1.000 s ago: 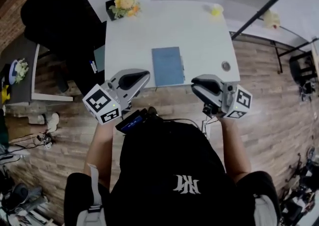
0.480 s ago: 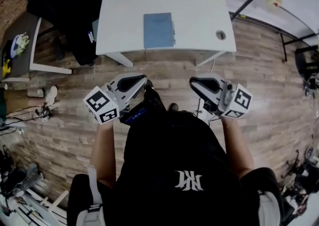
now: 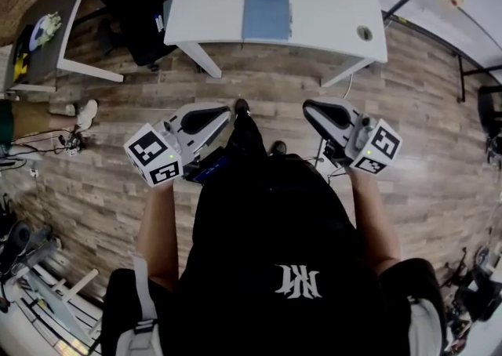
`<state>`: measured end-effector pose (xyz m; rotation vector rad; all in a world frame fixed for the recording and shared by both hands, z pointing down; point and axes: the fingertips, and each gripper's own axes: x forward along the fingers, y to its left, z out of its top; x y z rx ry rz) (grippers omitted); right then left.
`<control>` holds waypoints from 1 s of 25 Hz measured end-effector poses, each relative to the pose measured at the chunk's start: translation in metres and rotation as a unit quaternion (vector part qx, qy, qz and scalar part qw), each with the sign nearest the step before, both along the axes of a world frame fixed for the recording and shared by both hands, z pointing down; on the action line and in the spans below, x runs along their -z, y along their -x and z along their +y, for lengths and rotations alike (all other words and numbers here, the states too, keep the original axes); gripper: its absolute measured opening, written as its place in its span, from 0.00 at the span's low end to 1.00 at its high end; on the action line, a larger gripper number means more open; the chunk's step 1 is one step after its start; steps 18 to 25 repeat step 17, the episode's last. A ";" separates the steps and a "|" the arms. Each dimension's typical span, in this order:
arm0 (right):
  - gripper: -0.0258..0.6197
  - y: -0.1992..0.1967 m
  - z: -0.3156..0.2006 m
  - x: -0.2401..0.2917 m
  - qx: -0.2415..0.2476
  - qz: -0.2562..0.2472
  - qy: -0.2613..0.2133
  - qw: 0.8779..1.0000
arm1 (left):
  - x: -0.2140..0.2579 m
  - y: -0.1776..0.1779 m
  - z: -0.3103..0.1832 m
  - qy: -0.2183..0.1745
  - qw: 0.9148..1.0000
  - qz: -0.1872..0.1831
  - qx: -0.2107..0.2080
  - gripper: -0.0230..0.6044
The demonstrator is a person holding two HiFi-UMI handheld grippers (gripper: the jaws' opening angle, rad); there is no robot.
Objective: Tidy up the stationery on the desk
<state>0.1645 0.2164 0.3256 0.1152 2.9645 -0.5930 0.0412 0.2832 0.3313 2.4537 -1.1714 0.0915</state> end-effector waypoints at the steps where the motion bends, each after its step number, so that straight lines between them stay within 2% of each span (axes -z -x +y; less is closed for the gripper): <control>1: 0.11 0.002 0.003 -0.001 0.000 0.002 -0.002 1.000 | 0.002 0.000 0.005 -0.001 1.000 -0.002 0.003 0.04; 5: 0.11 0.008 0.017 -0.005 0.002 0.035 -0.028 0.999 | 0.013 -0.003 0.026 -0.007 1.000 -0.002 0.006 0.04; 11: 0.11 0.015 0.027 0.000 0.020 0.044 -0.046 0.998 | 0.026 0.000 0.037 -0.022 0.999 0.010 0.022 0.04; 17: 0.11 0.003 0.040 -0.002 0.023 0.043 -0.044 0.998 | 0.026 -0.020 0.052 -0.025 1.000 0.000 0.014 0.04; 25: 0.11 0.003 0.040 -0.002 0.023 0.043 -0.044 0.998 | 0.026 -0.020 0.052 -0.025 1.000 0.000 0.014 0.04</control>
